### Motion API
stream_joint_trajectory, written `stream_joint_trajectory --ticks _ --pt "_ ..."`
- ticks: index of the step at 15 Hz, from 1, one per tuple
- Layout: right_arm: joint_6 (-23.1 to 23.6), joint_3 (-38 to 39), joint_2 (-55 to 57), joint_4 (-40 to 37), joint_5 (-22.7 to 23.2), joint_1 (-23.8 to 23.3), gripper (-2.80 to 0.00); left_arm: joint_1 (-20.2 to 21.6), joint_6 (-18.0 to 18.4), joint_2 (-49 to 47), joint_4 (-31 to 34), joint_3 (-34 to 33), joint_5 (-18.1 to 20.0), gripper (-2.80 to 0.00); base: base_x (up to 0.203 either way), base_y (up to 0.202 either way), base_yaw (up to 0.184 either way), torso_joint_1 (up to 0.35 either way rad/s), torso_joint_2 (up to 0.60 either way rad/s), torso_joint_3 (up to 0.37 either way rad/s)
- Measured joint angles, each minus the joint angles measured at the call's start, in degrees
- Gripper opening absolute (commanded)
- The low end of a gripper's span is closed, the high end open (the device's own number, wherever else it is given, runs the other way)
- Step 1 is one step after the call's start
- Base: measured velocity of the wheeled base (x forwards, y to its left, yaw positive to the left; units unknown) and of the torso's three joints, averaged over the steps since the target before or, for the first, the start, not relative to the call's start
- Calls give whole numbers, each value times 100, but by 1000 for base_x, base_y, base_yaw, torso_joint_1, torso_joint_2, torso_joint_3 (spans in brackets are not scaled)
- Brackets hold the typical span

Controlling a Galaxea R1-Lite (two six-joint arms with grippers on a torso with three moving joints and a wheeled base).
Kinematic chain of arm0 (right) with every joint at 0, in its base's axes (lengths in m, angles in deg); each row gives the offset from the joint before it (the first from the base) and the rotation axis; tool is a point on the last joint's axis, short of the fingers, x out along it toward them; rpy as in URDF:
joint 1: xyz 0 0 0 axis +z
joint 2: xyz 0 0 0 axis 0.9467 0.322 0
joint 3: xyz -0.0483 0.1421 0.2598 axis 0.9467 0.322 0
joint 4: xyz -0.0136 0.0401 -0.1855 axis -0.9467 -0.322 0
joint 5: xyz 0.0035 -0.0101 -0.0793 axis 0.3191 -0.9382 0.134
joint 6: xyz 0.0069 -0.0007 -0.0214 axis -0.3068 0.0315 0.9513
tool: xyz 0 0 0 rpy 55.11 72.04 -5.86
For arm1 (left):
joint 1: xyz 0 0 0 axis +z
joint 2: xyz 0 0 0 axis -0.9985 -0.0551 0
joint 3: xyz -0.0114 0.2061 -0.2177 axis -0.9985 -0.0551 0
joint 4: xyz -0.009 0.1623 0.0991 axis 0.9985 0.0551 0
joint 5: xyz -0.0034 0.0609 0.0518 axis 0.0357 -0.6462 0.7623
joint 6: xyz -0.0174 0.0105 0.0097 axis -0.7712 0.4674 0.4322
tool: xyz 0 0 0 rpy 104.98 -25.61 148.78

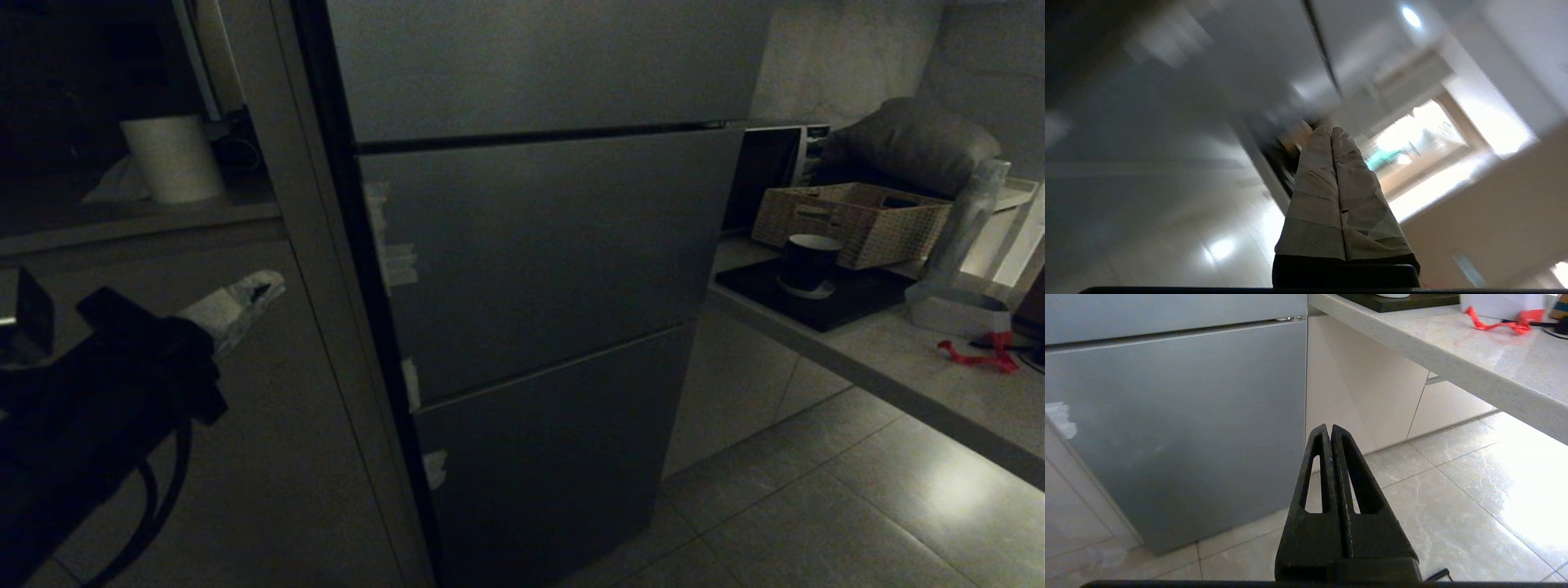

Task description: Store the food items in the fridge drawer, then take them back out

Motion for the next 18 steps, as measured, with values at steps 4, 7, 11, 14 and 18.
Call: stream_joint_trajectory --ticks 4,7,11,14,18 --pt "0 0 0 0 2 2 -280 1036 55 -683 -24 444 527 -280 0 0 0 0 0 0" --pt "0 0 0 0 3 -2 -280 1419 48 -1469 -35 1065 699 -280 0 0 0 0 0 0" --pt "-2 0 0 0 2 0 -280 1428 44 -2437 31 2029 697 -280 0 0 0 0 0 0" --pt "-2 0 0 0 2 0 -280 1290 55 -2971 379 2657 520 -280 0 0 0 0 0 0" --pt "0 0 0 -2 0 0 -280 1137 57 -3386 989 3499 222 -280 0 0 0 0 0 0"
